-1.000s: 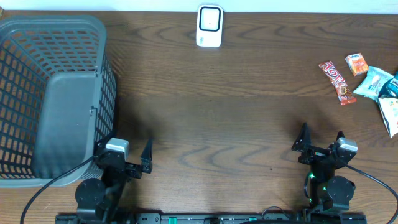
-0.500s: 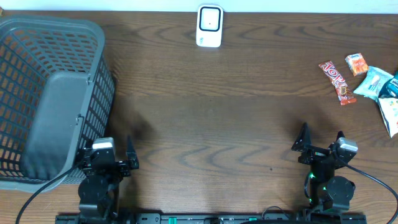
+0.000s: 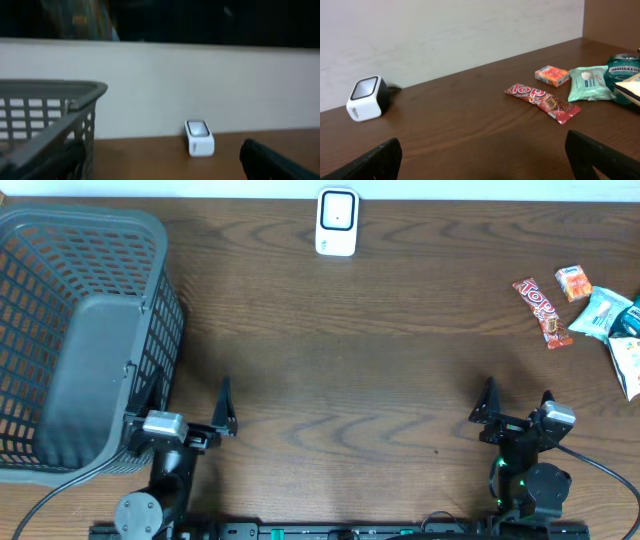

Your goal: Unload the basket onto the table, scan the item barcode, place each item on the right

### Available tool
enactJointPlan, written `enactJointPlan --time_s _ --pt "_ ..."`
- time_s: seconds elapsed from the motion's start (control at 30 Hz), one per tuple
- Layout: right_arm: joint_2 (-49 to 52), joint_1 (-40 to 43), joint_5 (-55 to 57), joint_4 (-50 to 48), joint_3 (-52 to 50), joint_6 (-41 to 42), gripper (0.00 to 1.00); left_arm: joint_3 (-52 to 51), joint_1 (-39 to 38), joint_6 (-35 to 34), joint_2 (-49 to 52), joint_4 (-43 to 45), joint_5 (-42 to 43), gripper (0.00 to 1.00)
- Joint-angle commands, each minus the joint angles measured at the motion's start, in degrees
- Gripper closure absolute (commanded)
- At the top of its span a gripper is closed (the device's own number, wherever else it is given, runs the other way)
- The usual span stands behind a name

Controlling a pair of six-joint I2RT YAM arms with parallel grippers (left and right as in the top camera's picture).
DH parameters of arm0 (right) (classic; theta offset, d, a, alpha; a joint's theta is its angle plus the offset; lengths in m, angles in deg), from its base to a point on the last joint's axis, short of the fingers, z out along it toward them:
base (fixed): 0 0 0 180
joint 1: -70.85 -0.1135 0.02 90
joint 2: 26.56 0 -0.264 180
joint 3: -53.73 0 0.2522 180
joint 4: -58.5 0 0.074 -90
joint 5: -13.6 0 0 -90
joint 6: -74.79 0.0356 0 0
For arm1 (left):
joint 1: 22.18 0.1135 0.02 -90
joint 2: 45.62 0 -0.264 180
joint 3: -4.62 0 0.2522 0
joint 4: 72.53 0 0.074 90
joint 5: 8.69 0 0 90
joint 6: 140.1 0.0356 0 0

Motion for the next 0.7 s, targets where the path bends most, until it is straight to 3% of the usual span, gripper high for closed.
enactJointPlan --time_s 0.0,0.27,0.4,0.67 --pt "-0.37 0.13 0.50 0.13 -0.09 -0.81 0.01 -4.55 0.02 -5.90 -0.17 1.55 -3.26 0.02" --pt "-0.37 0.13 0.52 0.15 -0.09 -0.81 0.01 -7.50 -0.24 -7.43 -0.17 -7.72 -8.87 0.02" --pt "-0.37 0.13 0.50 0.15 -0.09 -0.81 0.01 -7.52 -0.24 -13.38 -0.17 -16.00 -14.80 0.02" --pt "-0.37 0.13 0.50 0.15 -0.09 -0.81 0.01 -7.52 -0.24 -13.16 -0.20 -15.47 -14.49 0.02"
